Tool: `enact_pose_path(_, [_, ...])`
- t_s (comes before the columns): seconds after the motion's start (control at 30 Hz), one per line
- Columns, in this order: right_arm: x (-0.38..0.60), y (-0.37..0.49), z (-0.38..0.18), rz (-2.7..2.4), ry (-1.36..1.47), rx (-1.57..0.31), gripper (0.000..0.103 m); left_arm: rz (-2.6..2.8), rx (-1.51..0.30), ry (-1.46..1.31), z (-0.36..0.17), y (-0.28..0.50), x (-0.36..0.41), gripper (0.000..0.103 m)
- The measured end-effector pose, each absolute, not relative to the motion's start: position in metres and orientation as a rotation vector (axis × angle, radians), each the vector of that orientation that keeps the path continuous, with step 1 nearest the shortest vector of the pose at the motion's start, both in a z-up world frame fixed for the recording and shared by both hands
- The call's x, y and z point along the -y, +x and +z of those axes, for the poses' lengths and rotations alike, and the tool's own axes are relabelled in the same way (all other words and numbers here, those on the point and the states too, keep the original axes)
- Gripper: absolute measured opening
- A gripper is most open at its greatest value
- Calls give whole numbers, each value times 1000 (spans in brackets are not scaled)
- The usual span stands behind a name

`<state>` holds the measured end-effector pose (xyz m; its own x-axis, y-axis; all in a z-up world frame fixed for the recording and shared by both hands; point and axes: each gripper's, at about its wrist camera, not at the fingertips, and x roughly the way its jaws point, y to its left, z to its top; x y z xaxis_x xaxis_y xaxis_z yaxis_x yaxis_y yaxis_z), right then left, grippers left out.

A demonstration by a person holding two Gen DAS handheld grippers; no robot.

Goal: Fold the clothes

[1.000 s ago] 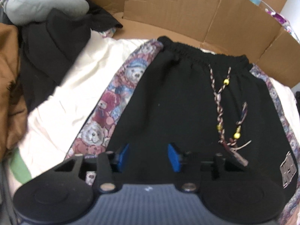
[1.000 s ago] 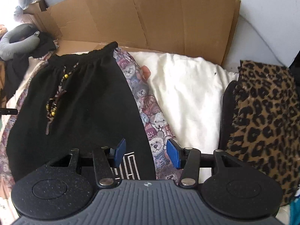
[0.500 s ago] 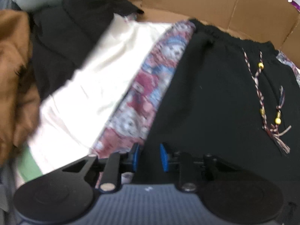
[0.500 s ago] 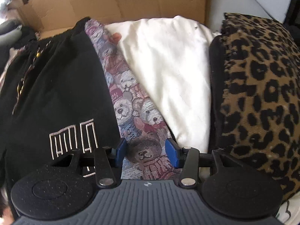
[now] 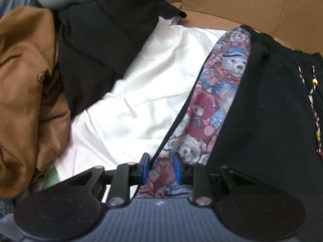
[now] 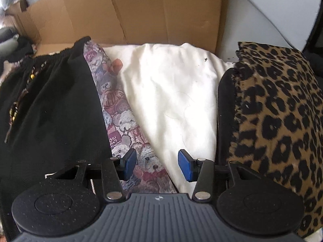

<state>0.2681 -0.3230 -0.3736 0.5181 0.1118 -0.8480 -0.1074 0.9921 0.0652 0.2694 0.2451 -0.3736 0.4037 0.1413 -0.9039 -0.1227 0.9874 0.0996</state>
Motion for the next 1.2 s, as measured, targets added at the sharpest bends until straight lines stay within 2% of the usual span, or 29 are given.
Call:
enact_pose_path(0.23, [316,283,-376,177,-5,-1014,52,140,-1143,38,-365,270,-254,29])
enact_pose_path(0.37, [310,293,-385,209,-19,-1036,38,132,-1148,38,-371,271,-251,30])
enact_pose_path(0.6, [325,298,-373,166,10,-981,38,115,-1139,68,-372,266,-250,30])
enact_pose_path(0.93, [313,297,-389,186,-23,-1020,38,102,-1129,80,-373,260,-246,27])
enact_pose_path(1.13, [306,293,-394,200,-51,-1026,38,80,-1131,144,-374,259,-239,11])
enact_pose_path(1.2, [303,290,-396,210,-73,-1024,38,81,-1133,148,-375,258,-239,10])
